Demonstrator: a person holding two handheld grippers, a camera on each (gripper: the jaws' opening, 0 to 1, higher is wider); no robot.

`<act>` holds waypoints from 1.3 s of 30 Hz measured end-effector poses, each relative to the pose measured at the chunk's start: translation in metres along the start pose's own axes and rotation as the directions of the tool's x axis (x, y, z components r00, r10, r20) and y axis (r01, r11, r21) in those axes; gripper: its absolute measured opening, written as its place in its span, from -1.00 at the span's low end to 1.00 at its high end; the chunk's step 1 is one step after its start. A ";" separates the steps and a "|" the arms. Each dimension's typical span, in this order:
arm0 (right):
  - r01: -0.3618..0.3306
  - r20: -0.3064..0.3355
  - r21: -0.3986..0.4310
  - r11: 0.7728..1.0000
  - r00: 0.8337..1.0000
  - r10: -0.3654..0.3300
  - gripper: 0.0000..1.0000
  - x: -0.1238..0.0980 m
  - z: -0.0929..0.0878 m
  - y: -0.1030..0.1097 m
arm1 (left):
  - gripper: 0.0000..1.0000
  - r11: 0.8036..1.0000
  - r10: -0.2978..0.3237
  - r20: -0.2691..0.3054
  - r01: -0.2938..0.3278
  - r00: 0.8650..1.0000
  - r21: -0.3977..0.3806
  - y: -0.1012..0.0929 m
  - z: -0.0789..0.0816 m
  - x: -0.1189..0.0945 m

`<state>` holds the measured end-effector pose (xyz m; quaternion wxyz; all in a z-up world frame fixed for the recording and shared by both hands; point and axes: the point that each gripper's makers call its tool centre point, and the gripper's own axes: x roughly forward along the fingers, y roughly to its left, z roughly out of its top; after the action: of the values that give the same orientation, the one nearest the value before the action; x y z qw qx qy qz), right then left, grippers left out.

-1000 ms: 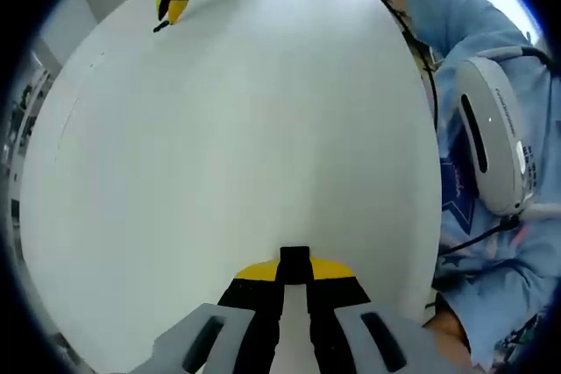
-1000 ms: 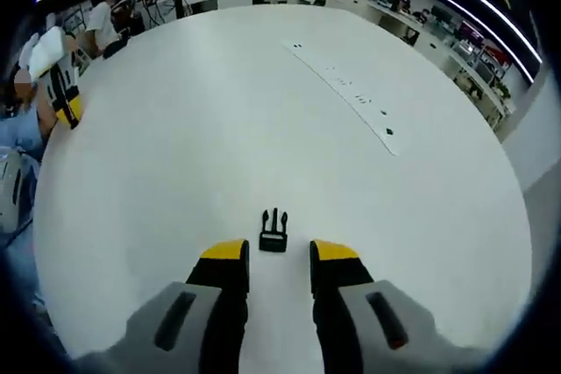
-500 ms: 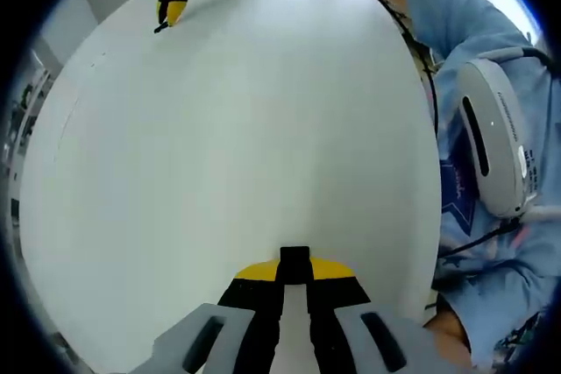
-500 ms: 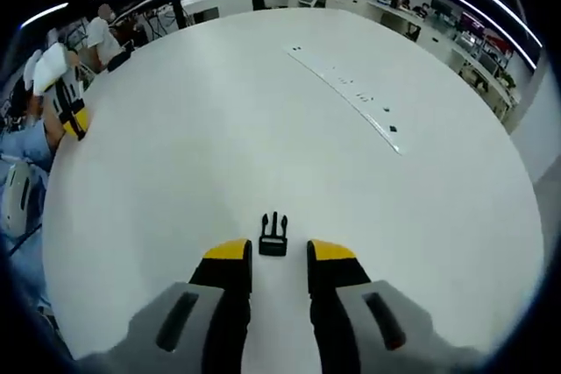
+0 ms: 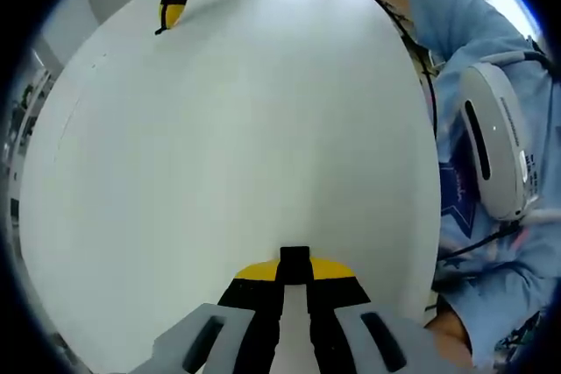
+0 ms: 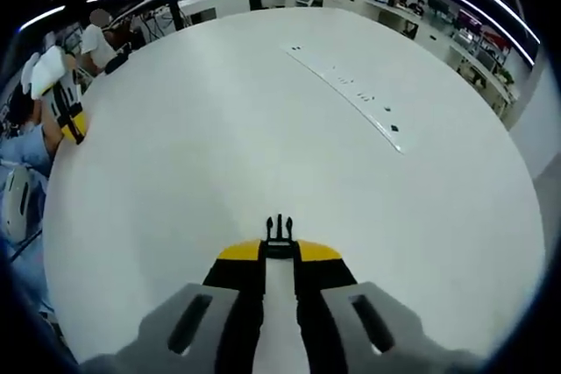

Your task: Snap the two parts of the plastic buckle together until the buckle closes and remains connected.

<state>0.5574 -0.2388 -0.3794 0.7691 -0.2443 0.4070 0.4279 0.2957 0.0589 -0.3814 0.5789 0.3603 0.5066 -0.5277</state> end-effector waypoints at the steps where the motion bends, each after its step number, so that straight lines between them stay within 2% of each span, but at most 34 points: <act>1: 0.001 -0.004 -0.001 1.000 1.000 -0.001 -0.75 0.000 0.000 0.000 | -0.83 1.000 0.000 0.000 0.000 1.000 0.001 0.000 0.000 0.000; 12: 0.025 -0.058 0.011 1.000 0.998 -0.024 -0.76 -0.001 -0.003 -0.002 | -0.83 1.000 -0.001 0.007 0.001 1.000 -0.002 -0.003 0.002 0.002; 30: 0.005 -0.115 -0.028 1.000 0.993 -0.009 -0.76 -0.013 -0.022 0.031 | -0.83 1.000 -0.001 0.005 0.001 1.000 -0.005 -0.008 0.005 0.004; 39: -0.002 -0.092 -0.043 0.999 0.996 -0.002 -0.76 -0.014 -0.023 0.043 | -0.83 1.000 0.001 0.004 -0.001 1.000 -0.011 -0.005 0.002 0.003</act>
<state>0.5070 -0.2398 -0.3809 0.7441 -0.2801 0.4328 0.4249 0.2914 0.0555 -0.3828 0.5819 0.3565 0.5082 -0.5254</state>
